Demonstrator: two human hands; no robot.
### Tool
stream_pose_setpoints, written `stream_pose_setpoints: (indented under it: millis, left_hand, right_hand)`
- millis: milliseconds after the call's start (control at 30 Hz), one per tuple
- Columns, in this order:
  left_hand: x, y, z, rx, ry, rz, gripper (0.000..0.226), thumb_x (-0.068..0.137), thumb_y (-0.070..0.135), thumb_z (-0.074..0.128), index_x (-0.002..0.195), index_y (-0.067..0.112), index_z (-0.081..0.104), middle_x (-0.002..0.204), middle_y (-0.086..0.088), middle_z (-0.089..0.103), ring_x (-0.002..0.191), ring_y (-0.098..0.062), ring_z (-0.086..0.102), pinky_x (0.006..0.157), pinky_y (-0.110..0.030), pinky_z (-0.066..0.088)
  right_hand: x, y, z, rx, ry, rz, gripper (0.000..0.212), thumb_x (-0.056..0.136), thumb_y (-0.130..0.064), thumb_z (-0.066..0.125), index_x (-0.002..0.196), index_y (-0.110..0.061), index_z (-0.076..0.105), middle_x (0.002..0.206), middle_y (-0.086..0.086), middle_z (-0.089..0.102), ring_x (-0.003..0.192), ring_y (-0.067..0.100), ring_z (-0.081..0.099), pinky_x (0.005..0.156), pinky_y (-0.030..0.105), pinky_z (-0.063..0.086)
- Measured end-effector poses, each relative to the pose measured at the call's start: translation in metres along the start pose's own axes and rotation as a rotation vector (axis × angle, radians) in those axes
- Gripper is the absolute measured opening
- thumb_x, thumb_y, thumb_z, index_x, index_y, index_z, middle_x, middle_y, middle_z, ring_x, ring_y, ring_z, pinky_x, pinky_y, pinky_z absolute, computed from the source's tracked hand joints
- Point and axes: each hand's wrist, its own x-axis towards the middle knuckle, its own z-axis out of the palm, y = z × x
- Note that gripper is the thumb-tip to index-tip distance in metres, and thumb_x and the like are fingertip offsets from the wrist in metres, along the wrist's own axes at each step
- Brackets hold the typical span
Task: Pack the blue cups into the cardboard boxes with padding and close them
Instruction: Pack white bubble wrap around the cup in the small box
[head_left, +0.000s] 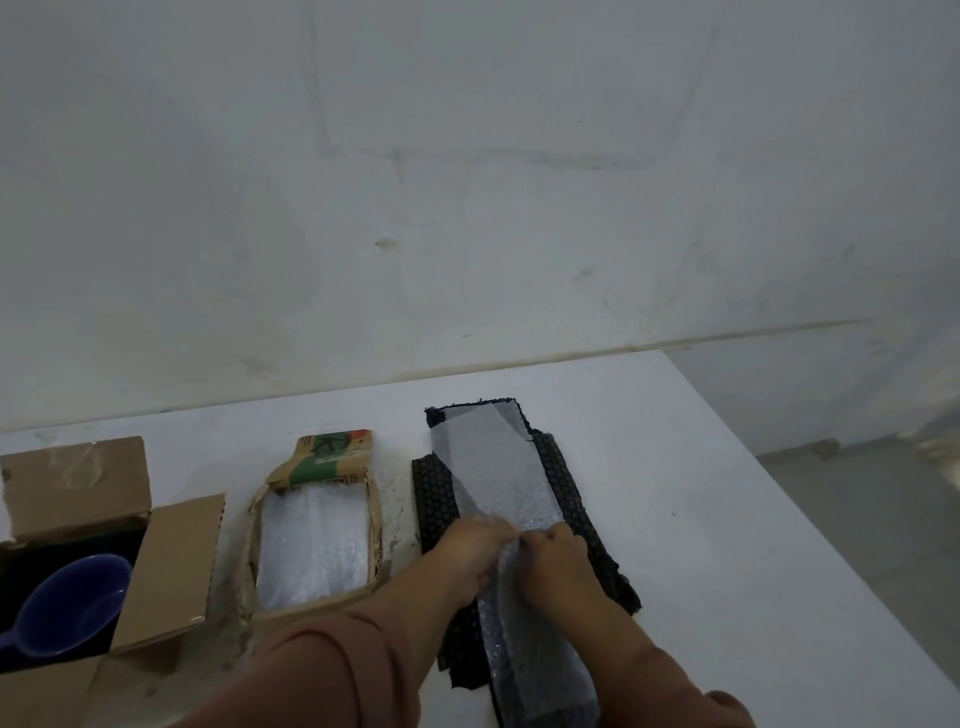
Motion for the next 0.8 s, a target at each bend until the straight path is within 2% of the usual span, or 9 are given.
stream_pose_setpoints:
  millis: [67,133,267,333,400,500,633,733,800]
  left_hand:
    - [0.005,-0.001,0.004,0.017,-0.022,0.039,0.011,0.09,0.015,0.06,0.099,0.009,0.059,0.073,-0.005,0.052,0.063,-0.014,0.047,0.047,-0.022,0.037]
    - [0.01,-0.003,0.006,0.013,0.021,0.106,0.011,0.084,0.009,0.065,0.086,0.01,0.055,0.081,-0.01,0.057,0.072,-0.019,0.054,0.057,-0.022,0.047]
    - [0.008,0.002,0.006,0.198,0.238,0.332,0.025,0.079,-0.001,0.055,0.072,0.017,0.039,0.07,-0.004,0.045,0.063,-0.017,0.044,0.06,-0.029,0.039]
    - [-0.001,0.011,0.001,0.258,0.25,0.463,0.025,0.082,-0.001,0.05,0.075,0.017,0.034,0.067,-0.002,0.038,0.057,-0.015,0.036,0.052,-0.027,0.033]
    - [-0.012,0.024,-0.01,0.295,0.213,0.581,0.02,0.086,0.001,0.048,0.082,0.015,0.035,0.071,-0.002,0.036,0.058,-0.014,0.034,0.05,-0.023,0.032]
    - [-0.032,0.044,-0.035,0.307,0.124,0.703,0.017,0.091,0.003,0.049,0.095,0.016,0.04,0.079,-0.003,0.041,0.066,-0.014,0.04,0.056,-0.017,0.037]
    - [-0.059,0.066,-0.075,0.302,0.127,0.727,0.036,0.089,0.005,0.056,0.12,0.022,0.046,0.096,-0.006,0.05,0.082,-0.017,0.051,0.072,-0.031,0.045]
    - [-0.078,0.079,-0.101,0.204,0.159,0.715,0.046,0.084,0.007,0.066,0.124,0.025,0.051,0.104,-0.001,0.052,0.092,-0.017,0.055,0.078,-0.028,0.047]
    - [-0.09,0.086,-0.114,0.185,0.199,0.751,0.033,0.082,0.008,0.069,0.111,0.023,0.063,0.099,-0.001,0.06,0.09,-0.015,0.058,0.076,-0.022,0.045]
  right_hand:
    - [0.001,0.003,0.006,-0.019,-0.004,-0.02,0.038,0.088,-0.03,0.037,0.119,-0.016,0.055,0.123,0.01,0.051,0.118,0.027,0.041,0.08,0.026,0.023]
    - [0.003,0.005,0.009,-0.03,0.001,-0.029,0.039,0.088,-0.033,0.037,0.118,-0.018,0.056,0.122,0.008,0.054,0.117,0.026,0.041,0.079,0.025,0.021]
    - [0.005,0.001,-0.01,0.0,0.061,-0.032,0.034,0.09,-0.027,0.039,0.114,-0.015,0.06,0.12,0.005,0.056,0.118,0.024,0.043,0.093,0.029,0.035]
    - [0.005,0.001,-0.026,0.246,0.213,0.048,0.031,0.085,-0.023,0.048,0.111,-0.015,0.062,0.117,0.007,0.057,0.111,0.025,0.05,0.09,0.029,0.041]
    - [0.005,-0.001,-0.046,0.581,0.301,0.125,0.019,0.082,-0.013,0.059,0.1,-0.017,0.06,0.106,0.006,0.058,0.09,0.021,0.055,0.072,0.028,0.043]
    - [0.006,-0.011,-0.068,1.109,0.15,0.148,0.016,0.081,-0.008,0.061,0.083,-0.019,0.05,0.088,0.006,0.054,0.072,0.017,0.05,0.057,0.028,0.037]
    - [0.002,-0.043,-0.1,1.44,0.109,-0.082,0.031,0.083,0.013,0.051,0.089,-0.018,0.053,0.084,0.007,0.055,0.071,0.018,0.051,0.062,0.028,0.041]
    - [-0.009,-0.072,-0.125,1.299,0.101,-0.284,0.043,0.083,0.013,0.052,0.102,-0.025,0.059,0.09,0.002,0.059,0.081,0.012,0.056,0.073,0.021,0.047]
    - [-0.016,-0.091,-0.138,1.05,0.166,-0.341,0.044,0.084,0.006,0.056,0.108,-0.031,0.058,0.084,-0.006,0.054,0.079,0.007,0.054,0.072,0.012,0.044]
